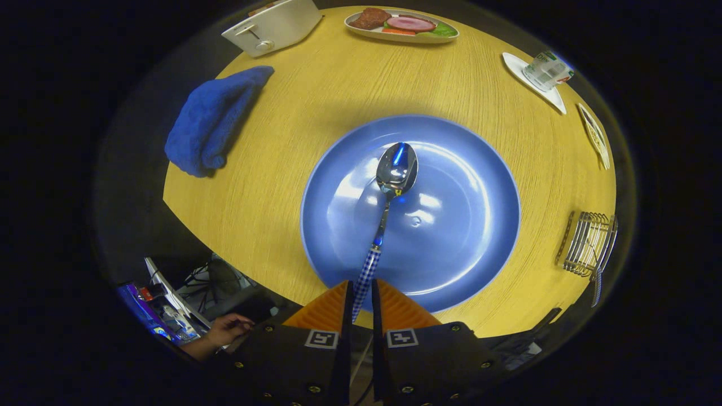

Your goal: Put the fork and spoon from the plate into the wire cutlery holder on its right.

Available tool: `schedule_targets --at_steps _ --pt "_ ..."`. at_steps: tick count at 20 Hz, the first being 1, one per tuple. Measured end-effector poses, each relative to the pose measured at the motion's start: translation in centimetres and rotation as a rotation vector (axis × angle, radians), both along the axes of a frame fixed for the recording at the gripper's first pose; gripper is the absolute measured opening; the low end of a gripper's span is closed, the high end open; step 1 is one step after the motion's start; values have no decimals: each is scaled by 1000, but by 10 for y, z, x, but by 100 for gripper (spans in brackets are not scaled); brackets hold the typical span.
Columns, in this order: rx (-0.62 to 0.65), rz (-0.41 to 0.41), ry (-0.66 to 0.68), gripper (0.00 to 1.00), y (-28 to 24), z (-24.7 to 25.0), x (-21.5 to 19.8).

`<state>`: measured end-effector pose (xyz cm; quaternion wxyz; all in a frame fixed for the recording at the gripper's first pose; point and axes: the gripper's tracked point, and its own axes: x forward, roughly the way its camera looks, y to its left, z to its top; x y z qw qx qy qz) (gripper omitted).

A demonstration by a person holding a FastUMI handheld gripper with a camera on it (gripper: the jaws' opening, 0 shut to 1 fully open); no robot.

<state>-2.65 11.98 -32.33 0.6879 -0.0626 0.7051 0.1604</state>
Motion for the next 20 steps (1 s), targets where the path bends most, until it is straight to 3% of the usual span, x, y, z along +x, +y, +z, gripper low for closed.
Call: schedule_targets --at_steps 3,14,15,20 --pt "-21 -2 2 23 -4 -8 3" --pt "-99 80 16 23 -21 -5 2" --pt "-97 94 24 11 -26 -14 -7" --pt "-85 193 -12 11 -32 -15 -2"
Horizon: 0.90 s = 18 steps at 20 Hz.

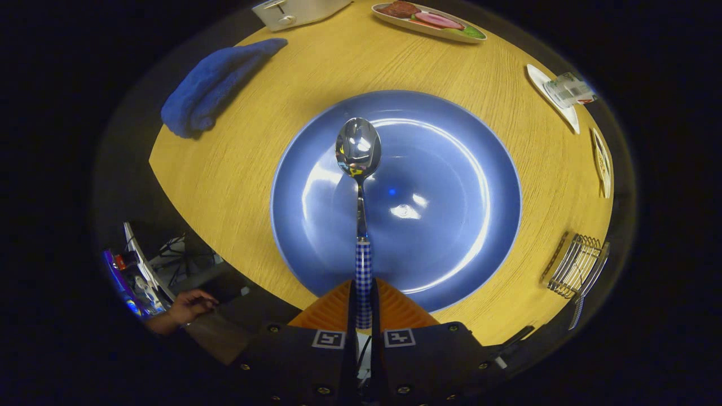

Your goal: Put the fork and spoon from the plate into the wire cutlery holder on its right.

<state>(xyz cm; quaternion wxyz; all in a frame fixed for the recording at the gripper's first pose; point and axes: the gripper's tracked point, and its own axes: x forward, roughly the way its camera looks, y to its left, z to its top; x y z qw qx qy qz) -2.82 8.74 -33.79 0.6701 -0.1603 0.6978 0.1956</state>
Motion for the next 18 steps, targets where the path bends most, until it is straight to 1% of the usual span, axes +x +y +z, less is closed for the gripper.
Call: schedule_targets --at_steps 1,2,3,6,9,11,14,18 --pt "-6 4 -2 1 -4 2 -1" --pt "-32 32 12 1 -12 4 -1" --pt "-41 38 5 1 -18 5 0" --pt "-74 81 39 1 -36 20 -1" --pt "-132 109 53 1 -62 41 2" --pt "-153 93 58 1 -76 52 5" --pt "-161 44 58 1 -92 66 14" --pt "-153 4 77 1 -108 81 17"
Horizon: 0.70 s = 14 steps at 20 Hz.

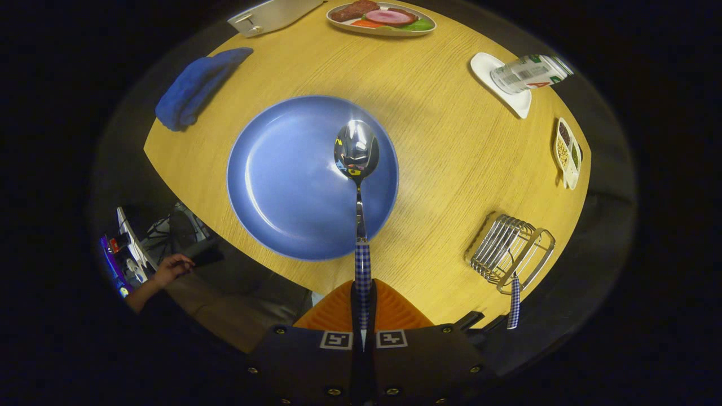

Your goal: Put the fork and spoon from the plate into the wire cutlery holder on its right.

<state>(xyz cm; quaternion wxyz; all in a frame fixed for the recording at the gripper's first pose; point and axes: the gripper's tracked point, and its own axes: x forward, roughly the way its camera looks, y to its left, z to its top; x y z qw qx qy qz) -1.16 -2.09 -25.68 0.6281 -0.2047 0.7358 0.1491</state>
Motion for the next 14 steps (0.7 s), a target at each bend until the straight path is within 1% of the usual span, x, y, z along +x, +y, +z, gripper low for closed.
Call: schedule_targets --at_steps 5,14 --pt "-18 -32 12 1 -27 13 4" --pt "-78 -64 36 1 -85 49 8"
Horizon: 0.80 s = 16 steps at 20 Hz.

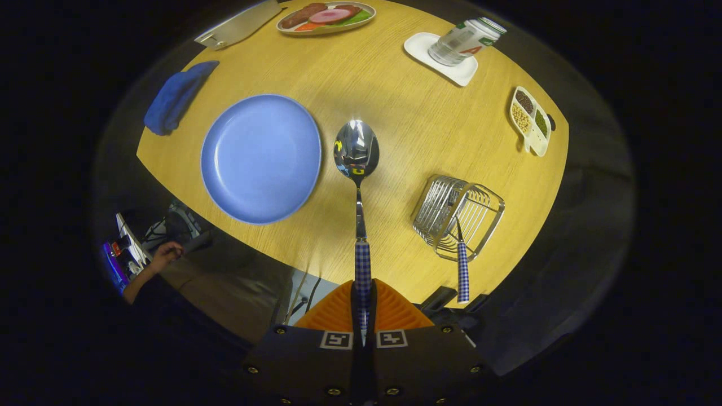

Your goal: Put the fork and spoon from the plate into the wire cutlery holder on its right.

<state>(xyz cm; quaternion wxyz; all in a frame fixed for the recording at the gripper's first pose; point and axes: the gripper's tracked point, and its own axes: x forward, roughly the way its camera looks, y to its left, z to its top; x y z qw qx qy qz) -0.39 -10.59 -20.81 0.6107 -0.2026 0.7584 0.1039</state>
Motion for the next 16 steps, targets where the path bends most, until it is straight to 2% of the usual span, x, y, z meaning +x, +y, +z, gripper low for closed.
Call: schedule_targets --at_steps 4,5,16 --pt "2 -39 29 1 -19 10 -2" --pt "2 -47 25 4 -24 13 0" --pt "-2 -153 46 4 -79 21 -7"
